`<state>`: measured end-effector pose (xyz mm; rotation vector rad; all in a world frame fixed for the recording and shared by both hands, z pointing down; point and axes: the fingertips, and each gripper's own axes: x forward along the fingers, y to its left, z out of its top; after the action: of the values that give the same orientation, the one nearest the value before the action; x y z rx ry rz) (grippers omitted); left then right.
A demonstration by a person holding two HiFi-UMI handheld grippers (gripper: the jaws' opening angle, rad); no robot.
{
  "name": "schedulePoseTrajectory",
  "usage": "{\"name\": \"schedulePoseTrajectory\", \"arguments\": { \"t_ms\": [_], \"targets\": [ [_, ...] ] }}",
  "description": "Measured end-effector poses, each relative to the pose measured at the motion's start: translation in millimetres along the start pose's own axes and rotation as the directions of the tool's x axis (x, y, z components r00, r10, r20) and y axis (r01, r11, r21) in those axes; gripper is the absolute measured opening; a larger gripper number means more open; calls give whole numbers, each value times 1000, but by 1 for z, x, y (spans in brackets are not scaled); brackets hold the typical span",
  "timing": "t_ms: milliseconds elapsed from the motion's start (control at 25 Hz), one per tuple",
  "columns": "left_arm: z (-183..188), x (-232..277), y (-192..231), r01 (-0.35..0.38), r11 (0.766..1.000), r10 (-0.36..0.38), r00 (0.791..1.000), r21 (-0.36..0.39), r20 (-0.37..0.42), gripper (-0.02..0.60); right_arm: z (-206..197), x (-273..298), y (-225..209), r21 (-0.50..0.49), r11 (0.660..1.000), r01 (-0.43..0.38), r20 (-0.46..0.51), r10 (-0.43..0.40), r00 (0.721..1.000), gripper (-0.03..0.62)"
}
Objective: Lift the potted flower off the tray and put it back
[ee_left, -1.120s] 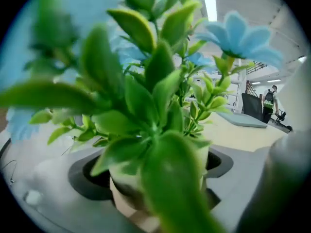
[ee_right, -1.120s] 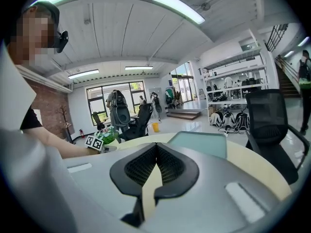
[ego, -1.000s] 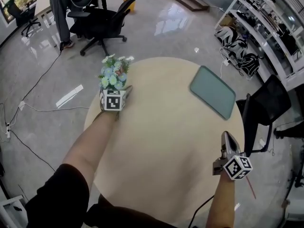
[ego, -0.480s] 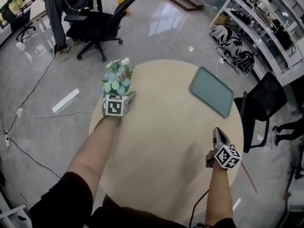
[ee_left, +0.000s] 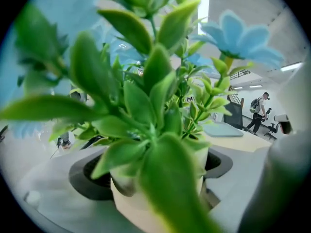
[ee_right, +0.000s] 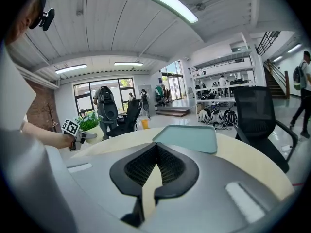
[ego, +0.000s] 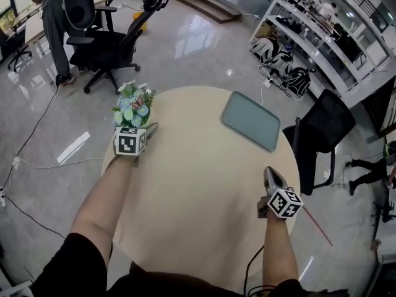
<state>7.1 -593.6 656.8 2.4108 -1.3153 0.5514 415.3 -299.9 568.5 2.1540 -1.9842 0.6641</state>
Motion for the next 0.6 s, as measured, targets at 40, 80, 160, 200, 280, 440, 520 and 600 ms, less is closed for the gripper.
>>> {"name": "schedulePoseTrajectory", "arguments": {
  "t_ms": [40, 80, 160, 200, 280, 440, 520, 600],
  "targets": [
    [11, -1, -9, 4, 1000, -4, 1000, 12, 7, 529, -1, 0, -6, 3, 1000, -7, -1, 7, 1000, 14],
    [23, -2, -21, 10, 1000, -11, 1000, 23, 14, 529, -1, -1, -12, 5, 1000, -12, -4, 12, 1000, 14],
    [50, 1, -47, 32, 998, -33, 999, 45, 32, 529, 0, -3, -26, 8, 1000, -15, -11, 15, 1000, 14],
    [65, 3, -61, 45, 997, -48, 998, 55, 42, 529, 1, -4, -32, 10, 1000, -16, -11, 17, 1000, 14],
    [96, 12, -92, 73, 994, -78, 995, 77, 63, 529, 6, -7, -43, 13, 1000, -23, -7, 23, 1000, 14],
    [143, 42, -169, 135, 983, -146, 986, 126, 82, 529, 19, -19, -76, 20, 1000, -17, 13, 17, 1000, 14],
    [158, 61, -211, 167, 974, -181, 980, 152, 80, 529, 24, -27, -100, 35, 999, -1, 29, 0, 1000, 14],
    [171, 80, -251, 198, 964, -214, 974, 179, 74, 529, 28, -36, -122, 48, 999, 17, 46, -19, 999, 14]
  ]
}}
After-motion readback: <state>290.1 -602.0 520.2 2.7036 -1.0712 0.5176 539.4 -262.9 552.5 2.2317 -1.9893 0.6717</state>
